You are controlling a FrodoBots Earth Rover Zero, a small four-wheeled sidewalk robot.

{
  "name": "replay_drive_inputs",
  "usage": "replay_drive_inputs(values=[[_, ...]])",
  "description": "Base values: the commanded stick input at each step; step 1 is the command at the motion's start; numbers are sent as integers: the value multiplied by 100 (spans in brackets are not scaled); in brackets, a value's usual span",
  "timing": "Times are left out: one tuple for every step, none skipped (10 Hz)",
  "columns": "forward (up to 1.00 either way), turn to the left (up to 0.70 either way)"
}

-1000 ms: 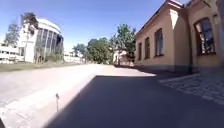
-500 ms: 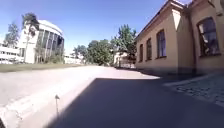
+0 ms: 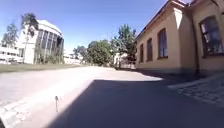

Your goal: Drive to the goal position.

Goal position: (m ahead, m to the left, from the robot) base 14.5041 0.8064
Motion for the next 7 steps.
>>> replay_drive_inputs(values=[[60,0],[60,0],[60,0],[60,0],[60,0],[60,0],[60,0]])
